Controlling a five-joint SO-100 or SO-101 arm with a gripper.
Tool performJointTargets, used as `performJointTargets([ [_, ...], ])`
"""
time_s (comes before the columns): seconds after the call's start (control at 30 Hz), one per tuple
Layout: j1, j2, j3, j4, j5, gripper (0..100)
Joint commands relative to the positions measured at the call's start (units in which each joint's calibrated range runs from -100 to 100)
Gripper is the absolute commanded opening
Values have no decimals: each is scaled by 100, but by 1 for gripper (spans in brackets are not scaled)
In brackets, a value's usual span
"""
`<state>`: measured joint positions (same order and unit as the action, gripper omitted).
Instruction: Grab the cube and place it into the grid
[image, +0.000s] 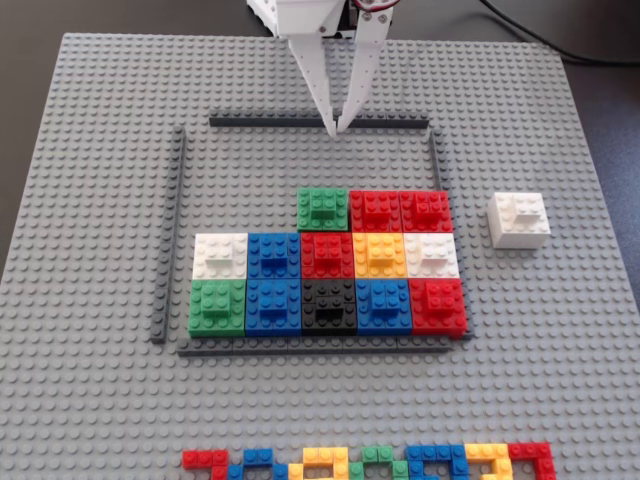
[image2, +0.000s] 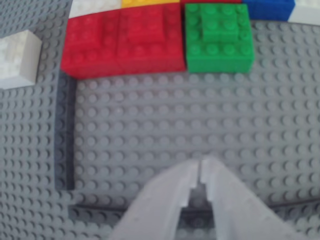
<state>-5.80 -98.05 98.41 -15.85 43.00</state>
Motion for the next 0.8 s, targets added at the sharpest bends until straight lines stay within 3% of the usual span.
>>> performJointTargets([
  [0.0, -116, -40, -394, 31, 15, 0],
  [0.3, -448, 794, -1934, 412, 34, 0],
  [0.77, -1236, 3743, -5124, 1018, -366, 0],
])
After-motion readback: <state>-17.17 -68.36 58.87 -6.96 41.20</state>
